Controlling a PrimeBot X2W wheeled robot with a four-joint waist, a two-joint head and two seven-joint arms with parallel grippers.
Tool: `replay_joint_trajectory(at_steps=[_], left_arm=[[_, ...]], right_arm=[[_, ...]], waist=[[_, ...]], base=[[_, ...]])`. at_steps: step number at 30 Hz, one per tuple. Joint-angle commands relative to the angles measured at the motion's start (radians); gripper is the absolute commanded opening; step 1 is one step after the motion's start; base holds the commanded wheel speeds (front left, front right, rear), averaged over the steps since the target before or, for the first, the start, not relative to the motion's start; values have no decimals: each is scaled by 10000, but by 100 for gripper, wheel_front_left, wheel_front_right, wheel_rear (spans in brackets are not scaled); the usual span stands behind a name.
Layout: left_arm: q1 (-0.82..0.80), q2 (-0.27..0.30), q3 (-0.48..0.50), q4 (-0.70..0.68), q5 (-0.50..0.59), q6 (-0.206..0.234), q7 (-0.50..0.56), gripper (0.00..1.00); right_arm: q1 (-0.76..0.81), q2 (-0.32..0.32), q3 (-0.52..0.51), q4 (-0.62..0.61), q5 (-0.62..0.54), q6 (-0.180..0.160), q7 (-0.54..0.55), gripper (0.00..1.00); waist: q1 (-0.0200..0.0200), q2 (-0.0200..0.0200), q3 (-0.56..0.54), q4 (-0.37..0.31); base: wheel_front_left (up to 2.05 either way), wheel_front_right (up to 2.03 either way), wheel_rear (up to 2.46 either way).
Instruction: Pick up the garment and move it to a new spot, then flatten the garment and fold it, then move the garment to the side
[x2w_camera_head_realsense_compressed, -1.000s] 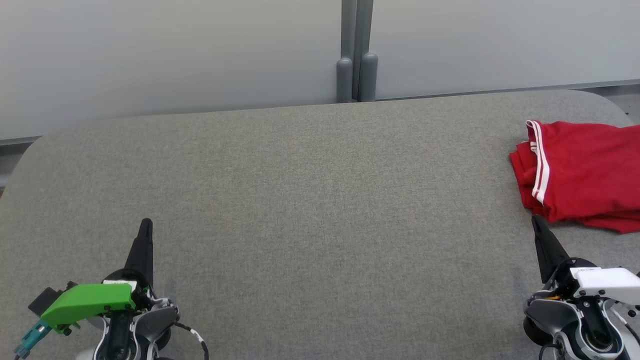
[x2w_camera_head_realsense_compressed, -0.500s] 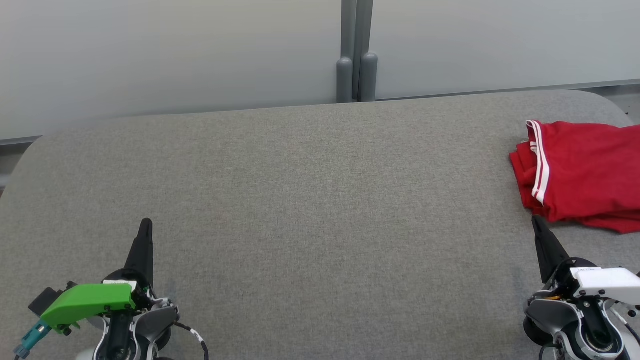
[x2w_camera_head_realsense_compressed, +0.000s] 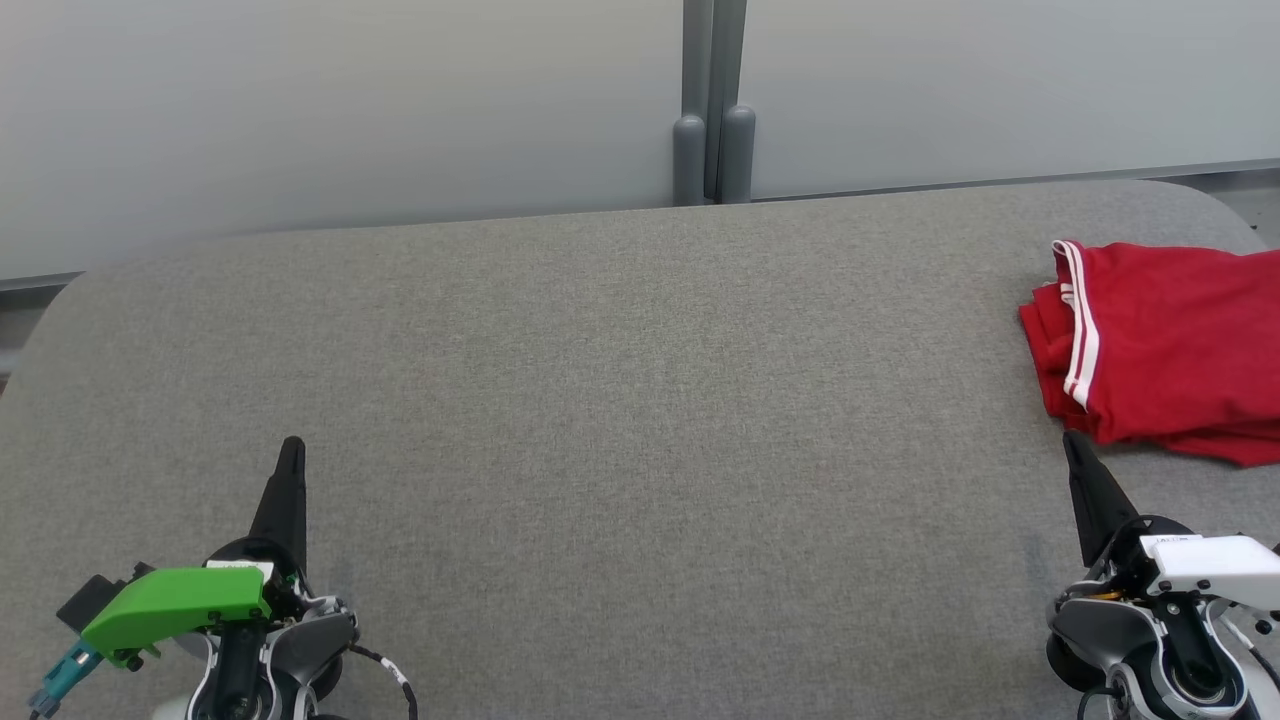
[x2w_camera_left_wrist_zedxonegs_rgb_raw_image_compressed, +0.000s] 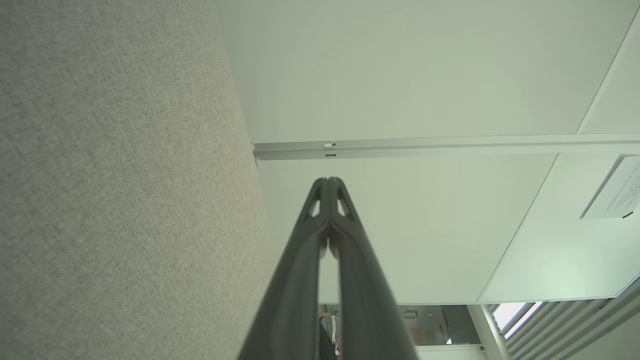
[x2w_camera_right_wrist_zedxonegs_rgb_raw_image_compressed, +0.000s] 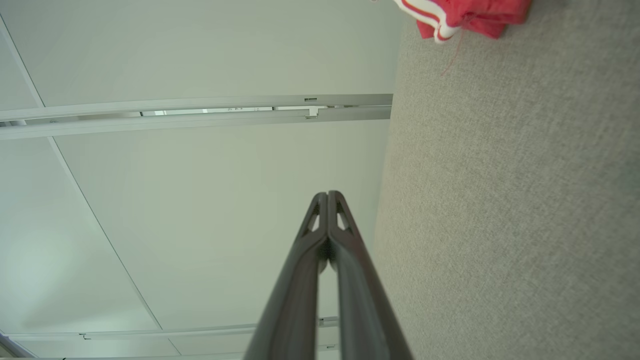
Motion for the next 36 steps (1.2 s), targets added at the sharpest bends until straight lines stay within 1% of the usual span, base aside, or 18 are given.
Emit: replay_joint_trajectory(at_steps=[1, 36], left_arm=[[-106, -4, 26, 1, 17, -31, 43, 0], [-106, -5, 28, 0, 22, -31, 45, 0]], right_arm=[[-83, -18, -19, 10, -60, 7, 27, 0], [-89, 3, -50, 11, -78, 8, 45, 0]], waist=[[0, 41, 0, 0], [0, 41, 0, 0]], base=[[0, 0, 0], [0, 0, 0]])
